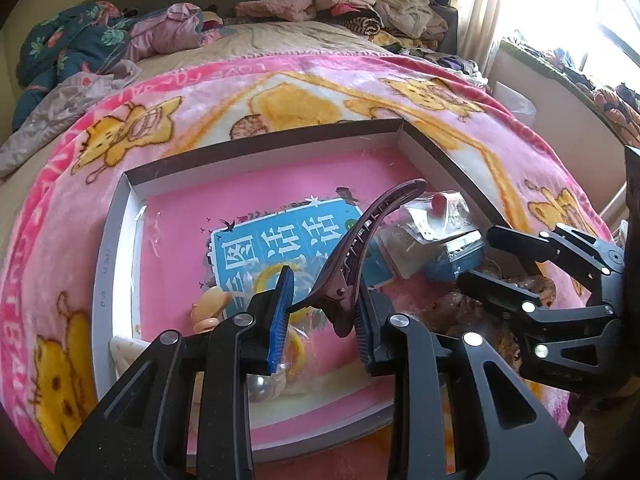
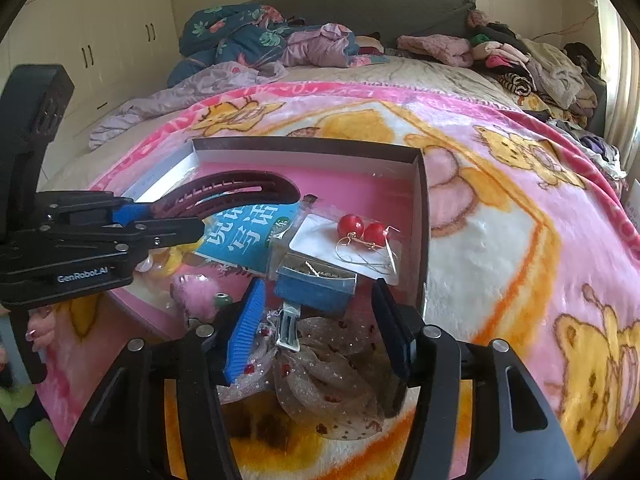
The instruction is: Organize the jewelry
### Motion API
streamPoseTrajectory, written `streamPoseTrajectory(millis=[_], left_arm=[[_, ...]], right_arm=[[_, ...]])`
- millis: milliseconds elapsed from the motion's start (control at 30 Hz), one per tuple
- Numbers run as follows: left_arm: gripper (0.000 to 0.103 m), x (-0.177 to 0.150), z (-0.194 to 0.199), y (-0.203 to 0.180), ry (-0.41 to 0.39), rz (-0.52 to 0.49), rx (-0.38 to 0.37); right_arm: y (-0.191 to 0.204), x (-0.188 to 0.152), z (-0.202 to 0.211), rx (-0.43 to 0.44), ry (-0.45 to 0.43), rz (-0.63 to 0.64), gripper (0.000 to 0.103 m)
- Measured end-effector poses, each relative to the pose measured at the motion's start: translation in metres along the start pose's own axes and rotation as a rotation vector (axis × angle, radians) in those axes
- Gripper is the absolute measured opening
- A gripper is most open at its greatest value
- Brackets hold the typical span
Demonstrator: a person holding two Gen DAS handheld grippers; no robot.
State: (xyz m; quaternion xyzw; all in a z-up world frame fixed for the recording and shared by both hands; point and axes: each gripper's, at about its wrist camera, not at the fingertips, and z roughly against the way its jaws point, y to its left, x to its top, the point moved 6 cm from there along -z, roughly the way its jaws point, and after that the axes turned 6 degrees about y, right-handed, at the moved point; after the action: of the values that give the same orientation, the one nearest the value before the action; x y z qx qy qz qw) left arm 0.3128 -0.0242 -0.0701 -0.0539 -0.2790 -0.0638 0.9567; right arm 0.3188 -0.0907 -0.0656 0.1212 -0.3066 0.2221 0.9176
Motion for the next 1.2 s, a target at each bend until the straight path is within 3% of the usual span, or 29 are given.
streamPoseTrajectory(millis=[300,567,1067,1200], left_arm=[[0.021,-0.004,0.000,-0.002,0.010,-0.003,0.002],[0.031,-0.009,0.015,-0.001,-0.007,0.020,-0.009],[0.064,-0.027,0.077,0.010,-0.102,0.077,-0.011],[0.078,-0.038,0.094,0.011,-0.127,0.085,-0.001]], right_arm=[[-0.003,-0.006,0.016,-0.013,-0.014,-0.012,0.062],[-0.005,-0.008,0.034,-0.035,-0.033,-0.014,0.068],[0.014,-0.013,0.081,-0.074,-0.108,-0.010,0.092],[0.022,-0.017,0.091,-0.080,-0.122,-0.005,0.094]])
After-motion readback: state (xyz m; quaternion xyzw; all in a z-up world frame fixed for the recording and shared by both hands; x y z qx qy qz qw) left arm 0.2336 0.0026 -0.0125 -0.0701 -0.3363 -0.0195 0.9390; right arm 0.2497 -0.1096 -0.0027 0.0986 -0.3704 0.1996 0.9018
